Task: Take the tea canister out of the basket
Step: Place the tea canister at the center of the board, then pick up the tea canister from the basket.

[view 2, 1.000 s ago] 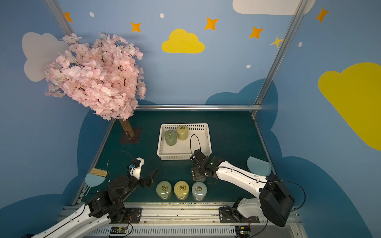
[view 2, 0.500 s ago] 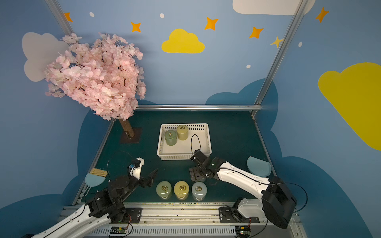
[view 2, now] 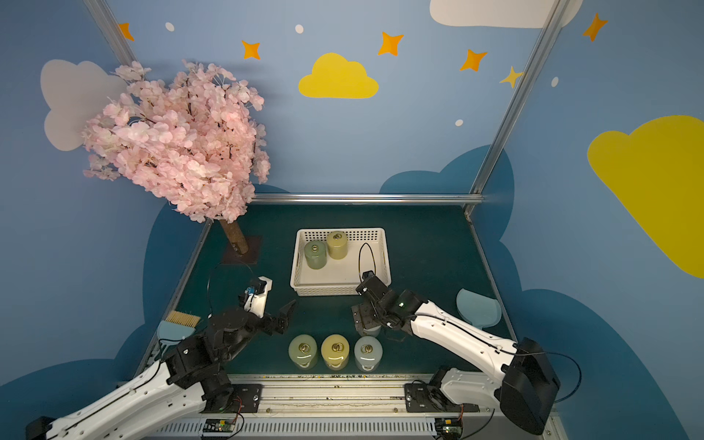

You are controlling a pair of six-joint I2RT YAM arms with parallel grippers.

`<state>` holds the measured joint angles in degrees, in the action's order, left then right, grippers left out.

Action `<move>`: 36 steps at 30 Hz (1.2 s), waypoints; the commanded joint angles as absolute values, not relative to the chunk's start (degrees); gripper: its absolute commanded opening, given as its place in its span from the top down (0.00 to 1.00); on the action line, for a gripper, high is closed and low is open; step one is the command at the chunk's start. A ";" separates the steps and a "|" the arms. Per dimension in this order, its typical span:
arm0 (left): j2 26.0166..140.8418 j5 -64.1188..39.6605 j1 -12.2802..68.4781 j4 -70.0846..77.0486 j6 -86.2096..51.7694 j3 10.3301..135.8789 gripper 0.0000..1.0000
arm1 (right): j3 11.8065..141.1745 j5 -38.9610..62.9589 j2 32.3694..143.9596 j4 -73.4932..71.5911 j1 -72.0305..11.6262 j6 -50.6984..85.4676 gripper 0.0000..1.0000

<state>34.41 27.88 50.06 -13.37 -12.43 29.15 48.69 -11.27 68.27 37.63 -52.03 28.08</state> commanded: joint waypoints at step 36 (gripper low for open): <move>96.99 10.73 30.04 -31.46 -14.76 78.40 0.00 | 35.19 -17.42 44.77 30.77 -51.99 24.34 0.02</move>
<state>94.98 10.13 30.50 -29.19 -16.01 76.07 35.97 -16.75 45.52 31.75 -52.01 24.91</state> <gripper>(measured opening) 0.999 0.983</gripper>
